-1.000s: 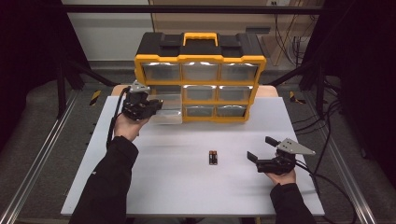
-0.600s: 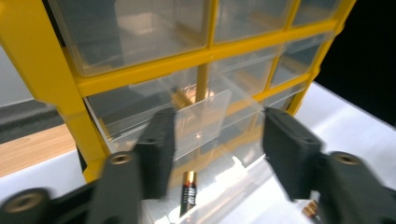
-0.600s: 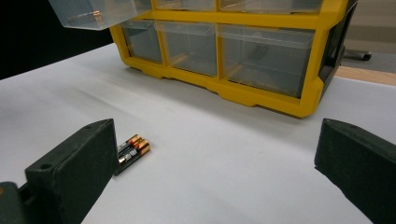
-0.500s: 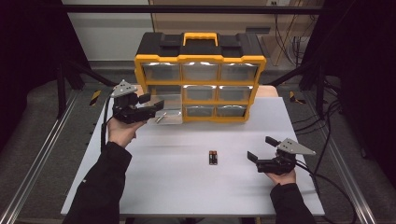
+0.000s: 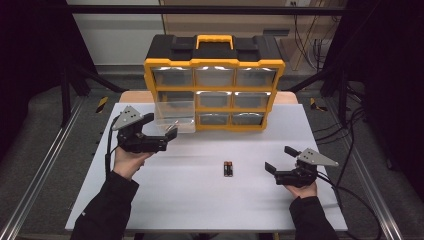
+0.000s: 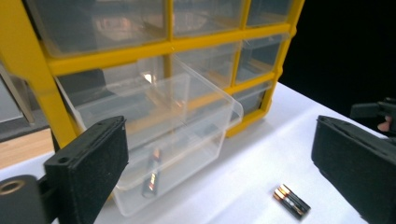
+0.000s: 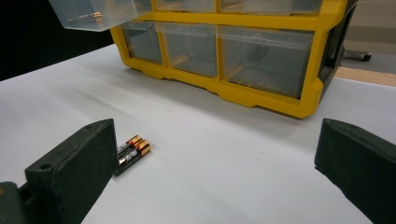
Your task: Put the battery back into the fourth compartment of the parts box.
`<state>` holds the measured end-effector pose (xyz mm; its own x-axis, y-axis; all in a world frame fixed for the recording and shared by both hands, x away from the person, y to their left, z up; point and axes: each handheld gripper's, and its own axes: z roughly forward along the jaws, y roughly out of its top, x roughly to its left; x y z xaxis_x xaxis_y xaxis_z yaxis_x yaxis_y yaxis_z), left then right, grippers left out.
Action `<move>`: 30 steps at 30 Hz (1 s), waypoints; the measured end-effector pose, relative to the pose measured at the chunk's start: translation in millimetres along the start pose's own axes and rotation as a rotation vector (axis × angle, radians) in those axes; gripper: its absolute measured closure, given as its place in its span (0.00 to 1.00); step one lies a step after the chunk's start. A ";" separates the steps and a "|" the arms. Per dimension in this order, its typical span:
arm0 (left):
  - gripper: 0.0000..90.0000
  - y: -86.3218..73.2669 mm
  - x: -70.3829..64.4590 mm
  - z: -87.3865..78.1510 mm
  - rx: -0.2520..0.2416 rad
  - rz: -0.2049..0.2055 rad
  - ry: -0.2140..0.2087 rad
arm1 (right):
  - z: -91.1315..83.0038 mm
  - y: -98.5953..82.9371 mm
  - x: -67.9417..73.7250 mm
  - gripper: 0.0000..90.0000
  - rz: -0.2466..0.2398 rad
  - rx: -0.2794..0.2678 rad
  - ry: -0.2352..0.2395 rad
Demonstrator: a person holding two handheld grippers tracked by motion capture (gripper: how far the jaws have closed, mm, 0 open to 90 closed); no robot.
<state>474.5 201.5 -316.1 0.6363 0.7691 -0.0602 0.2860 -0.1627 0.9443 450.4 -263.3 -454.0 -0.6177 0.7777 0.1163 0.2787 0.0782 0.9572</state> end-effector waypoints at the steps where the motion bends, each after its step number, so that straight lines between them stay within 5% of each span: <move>1: 0.03 -1.9 -1.3 -0.1 0.001 0.000 -0.003 | 0.0 0.0 0.0 0.00 0.000 0.000 0.000; 15: 0.03 -48.1 -24.4 14.3 0.013 0.004 -0.060 | -0.6 0.2 0.1 0.00 0.000 -0.003 0.001; 30: 0.03 -76.9 -51.8 59.2 0.136 0.034 -0.104 | -0.3 0.1 0.0 0.00 -0.001 -0.001 0.004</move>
<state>461.9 137.6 -404.7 0.7163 0.6945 -0.0685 0.3528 -0.2756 0.8942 450.2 -263.5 -453.8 -0.6209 0.7753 0.1160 0.2768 0.0784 0.9577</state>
